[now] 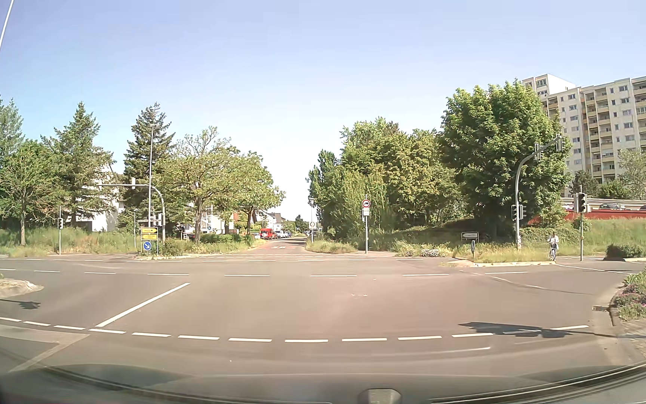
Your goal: Follow the waypoints while adhering to traffic rules and regulations
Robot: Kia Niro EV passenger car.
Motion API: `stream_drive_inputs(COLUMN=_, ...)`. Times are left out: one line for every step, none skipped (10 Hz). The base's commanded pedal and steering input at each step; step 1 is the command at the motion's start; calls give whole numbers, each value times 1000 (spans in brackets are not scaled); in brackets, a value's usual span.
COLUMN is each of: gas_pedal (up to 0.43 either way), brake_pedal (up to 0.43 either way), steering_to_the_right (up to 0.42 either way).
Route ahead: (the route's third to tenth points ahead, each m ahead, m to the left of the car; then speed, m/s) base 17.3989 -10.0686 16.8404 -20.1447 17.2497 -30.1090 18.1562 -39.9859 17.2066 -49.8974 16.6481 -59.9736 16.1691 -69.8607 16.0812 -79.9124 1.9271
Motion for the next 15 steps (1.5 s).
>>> stream_drive_inputs(gas_pedal=157, brake_pedal=24, steering_to_the_right=90)
stream_drive_inputs(gas_pedal=157, brake_pedal=24, steering_to_the_right=88)
stream_drive_inputs(gas_pedal=157, brake_pedal=24, steering_to_the_right=84)
stream_drive_inputs(gas_pedal=157, brake_pedal=24, steering_to_the_right=84)
stream_drive_inputs(gas_pedal=157, brake_pedal=24, steering_to_the_right=86)
stream_drive_inputs(gas_pedal=138, brake_pedal=24, steering_to_the_right=90)
stream_drive_inputs(gas_pedal=130, brake_pedal=24, steering_to_the_right=94)
stream_drive_inputs(gas_pedal=98, brake_pedal=24, steering_to_the_right=99)
stream_drive_inputs(gas_pedal=79, brake_pedal=24, steering_to_the_right=106)
stream_drive_inputs(gas_pedal=67, brake_pedal=24, steering_to_the_right=113)
stream_drive_inputs(gas_pedal=67, brake_pedal=24, steering_to_the_right=120)
stream_drive_inputs(gas_pedal=67, brake_pedal=18, steering_to_the_right=131)
stream_drive_inputs(gas_pedal=47, brake_pedal=24, steering_to_the_right=141)
stream_drive_inputs(gas_pedal=28, brake_pedal=24, steering_to_the_right=154)
stream_drive_inputs(gas_pedal=8, brake_pedal=18, steering_to_the_right=167)
